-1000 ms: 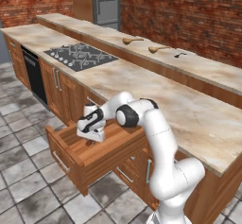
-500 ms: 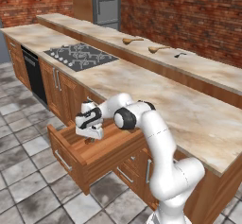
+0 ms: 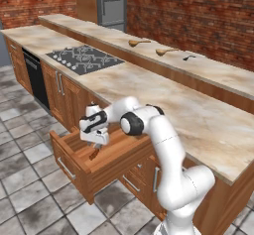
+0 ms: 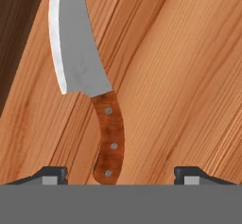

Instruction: Pick up the metallic utensils from the counter and place them in the open drawer. Make sure not to pick up any wooden utensils.

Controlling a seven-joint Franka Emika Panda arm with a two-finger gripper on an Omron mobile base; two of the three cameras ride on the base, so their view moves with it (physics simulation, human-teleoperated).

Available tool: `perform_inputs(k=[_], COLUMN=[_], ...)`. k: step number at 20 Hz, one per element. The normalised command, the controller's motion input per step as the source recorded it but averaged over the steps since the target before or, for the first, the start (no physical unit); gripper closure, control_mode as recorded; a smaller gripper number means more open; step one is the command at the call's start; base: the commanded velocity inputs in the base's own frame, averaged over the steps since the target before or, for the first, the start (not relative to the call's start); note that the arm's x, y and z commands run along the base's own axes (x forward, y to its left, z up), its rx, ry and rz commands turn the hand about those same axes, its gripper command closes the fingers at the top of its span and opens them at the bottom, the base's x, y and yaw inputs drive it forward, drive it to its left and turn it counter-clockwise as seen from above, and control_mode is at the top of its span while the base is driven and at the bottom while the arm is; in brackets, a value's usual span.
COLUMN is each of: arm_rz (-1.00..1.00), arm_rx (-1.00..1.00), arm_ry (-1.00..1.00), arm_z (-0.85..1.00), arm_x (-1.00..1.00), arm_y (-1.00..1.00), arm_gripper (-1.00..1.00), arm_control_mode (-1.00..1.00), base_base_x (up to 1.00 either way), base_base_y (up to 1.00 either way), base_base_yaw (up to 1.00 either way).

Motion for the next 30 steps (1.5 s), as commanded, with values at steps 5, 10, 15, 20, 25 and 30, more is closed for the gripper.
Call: perform_inputs(k=[5,10,15,20,25,30], arm_rz=[-0.02,0.0,0.04,0.12,0.14,0.12], arm_rx=[0.0,0.0,0.0,0.01,0.07,0.09], arm_ry=[0.02,0.01,-0.01,-0.19,-0.28,-0.23], arm_z=[0.72,1.0,0.97,0.53,0.09,0.01], arm_x=[-0.09,-0.24,-0.66,-0.99,-1.0,-1.0], arm_y=[-0.18,-0.35,-0.34,-0.47,-0.46,-0.41], arm_gripper=[-1.0,-1.0,-1.0,-1.0,-1.0,-1.0], arm_control_mode=[-1.0,-1.0,-1.0,-1.0,-1.0,-1.0], base_base_x=[0.0,0.0,0.0,0.0,0.0,0.0], base_base_y=[0.0,0.0,0.0,0.0,0.0,0.0], base_base_yaw=[0.0,0.0,0.0,0.0,0.0,0.0])
